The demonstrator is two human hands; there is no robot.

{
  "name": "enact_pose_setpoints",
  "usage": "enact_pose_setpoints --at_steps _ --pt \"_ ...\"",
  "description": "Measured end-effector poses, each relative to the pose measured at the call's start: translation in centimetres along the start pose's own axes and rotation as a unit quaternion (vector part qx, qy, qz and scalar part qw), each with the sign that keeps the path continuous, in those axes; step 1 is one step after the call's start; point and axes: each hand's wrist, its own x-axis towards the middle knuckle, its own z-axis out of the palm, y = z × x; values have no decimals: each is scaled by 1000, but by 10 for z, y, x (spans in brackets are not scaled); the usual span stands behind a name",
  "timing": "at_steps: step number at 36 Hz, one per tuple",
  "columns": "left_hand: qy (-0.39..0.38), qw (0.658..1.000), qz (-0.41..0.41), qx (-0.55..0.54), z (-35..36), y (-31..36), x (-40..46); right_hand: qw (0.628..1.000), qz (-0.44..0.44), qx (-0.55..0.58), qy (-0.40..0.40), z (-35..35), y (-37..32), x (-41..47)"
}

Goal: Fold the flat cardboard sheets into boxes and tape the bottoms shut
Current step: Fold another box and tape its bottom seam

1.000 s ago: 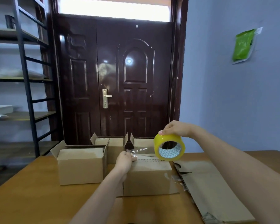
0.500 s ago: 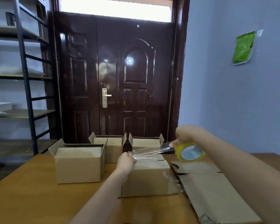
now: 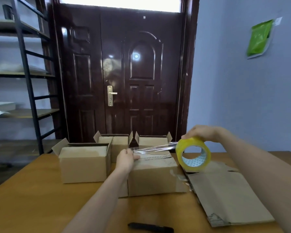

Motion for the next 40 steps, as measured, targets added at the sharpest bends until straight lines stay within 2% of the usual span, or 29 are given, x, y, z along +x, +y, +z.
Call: enact_pose_setpoints --at_steps 5,8,13,20,23,28,40 --pt "0 998 19 53 3 -7 4 999 22 -27 5 -5 7 -4" --pt "4 994 51 94 7 -11 2 988 43 -150 20 -7 11 5" --pt "11 988 77 136 14 -9 -1 909 118 -392 79 6 -3 11" --pt "16 993 56 98 11 -7 -5 845 146 -507 91 15 -7 19" --pt "21 998 42 53 14 -6 -6 854 138 -492 96 17 0 18" --pt "22 999 -3 -24 7 -6 -1 906 113 -396 99 14 8 19" --pt "-26 986 -90 -137 -11 5 -6 920 91 -367 107 27 17 34"
